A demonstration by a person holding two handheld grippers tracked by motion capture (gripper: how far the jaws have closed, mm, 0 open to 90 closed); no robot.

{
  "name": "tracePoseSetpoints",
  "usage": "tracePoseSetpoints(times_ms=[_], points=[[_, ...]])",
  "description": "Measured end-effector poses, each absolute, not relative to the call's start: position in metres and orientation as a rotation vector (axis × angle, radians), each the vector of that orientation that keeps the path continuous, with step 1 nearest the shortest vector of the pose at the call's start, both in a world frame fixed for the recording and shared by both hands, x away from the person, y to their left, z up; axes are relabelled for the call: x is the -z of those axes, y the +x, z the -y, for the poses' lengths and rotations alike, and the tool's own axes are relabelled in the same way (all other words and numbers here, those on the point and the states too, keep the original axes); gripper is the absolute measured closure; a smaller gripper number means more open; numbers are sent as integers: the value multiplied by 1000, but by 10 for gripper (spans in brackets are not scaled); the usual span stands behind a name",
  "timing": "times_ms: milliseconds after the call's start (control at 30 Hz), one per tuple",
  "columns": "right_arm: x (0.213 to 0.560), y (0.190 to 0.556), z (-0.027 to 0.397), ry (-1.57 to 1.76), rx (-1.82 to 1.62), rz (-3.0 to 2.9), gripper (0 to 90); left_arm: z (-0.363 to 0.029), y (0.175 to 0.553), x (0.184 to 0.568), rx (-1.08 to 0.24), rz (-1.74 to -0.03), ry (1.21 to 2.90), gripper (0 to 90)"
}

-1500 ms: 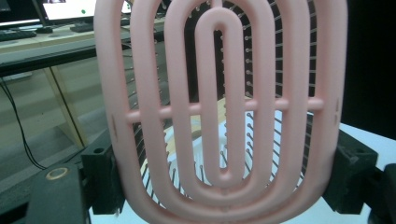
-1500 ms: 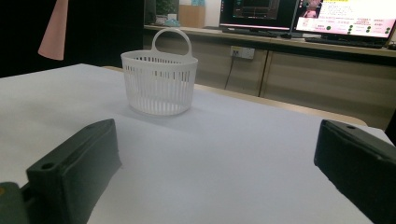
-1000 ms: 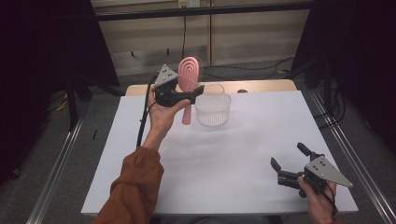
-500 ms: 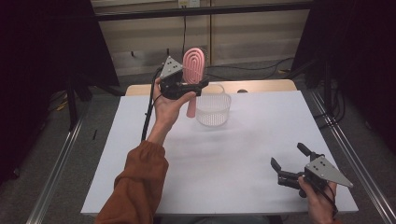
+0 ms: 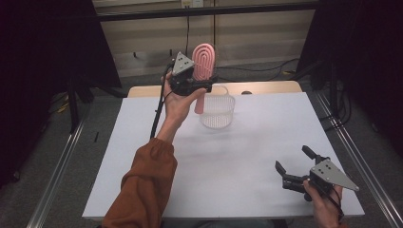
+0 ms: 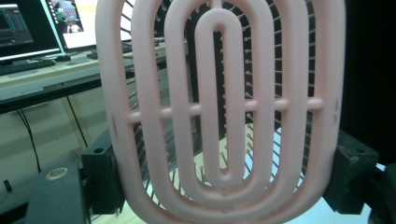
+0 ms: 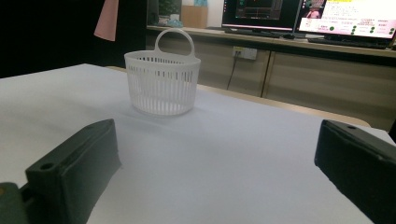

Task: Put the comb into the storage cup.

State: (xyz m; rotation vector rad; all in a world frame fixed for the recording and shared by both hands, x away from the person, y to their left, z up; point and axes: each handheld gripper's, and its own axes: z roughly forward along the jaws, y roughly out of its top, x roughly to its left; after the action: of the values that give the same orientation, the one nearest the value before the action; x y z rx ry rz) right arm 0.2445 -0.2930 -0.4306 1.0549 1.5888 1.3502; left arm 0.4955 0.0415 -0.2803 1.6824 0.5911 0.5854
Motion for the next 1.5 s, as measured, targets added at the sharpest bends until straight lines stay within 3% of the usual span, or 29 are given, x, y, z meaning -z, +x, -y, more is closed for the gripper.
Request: tracePoseSetpoints(times_ms=[1500], points=[[430, 242, 294, 1057, -1355, -1595, 0, -4, 527, 325, -628, -624, 1673, 191]])
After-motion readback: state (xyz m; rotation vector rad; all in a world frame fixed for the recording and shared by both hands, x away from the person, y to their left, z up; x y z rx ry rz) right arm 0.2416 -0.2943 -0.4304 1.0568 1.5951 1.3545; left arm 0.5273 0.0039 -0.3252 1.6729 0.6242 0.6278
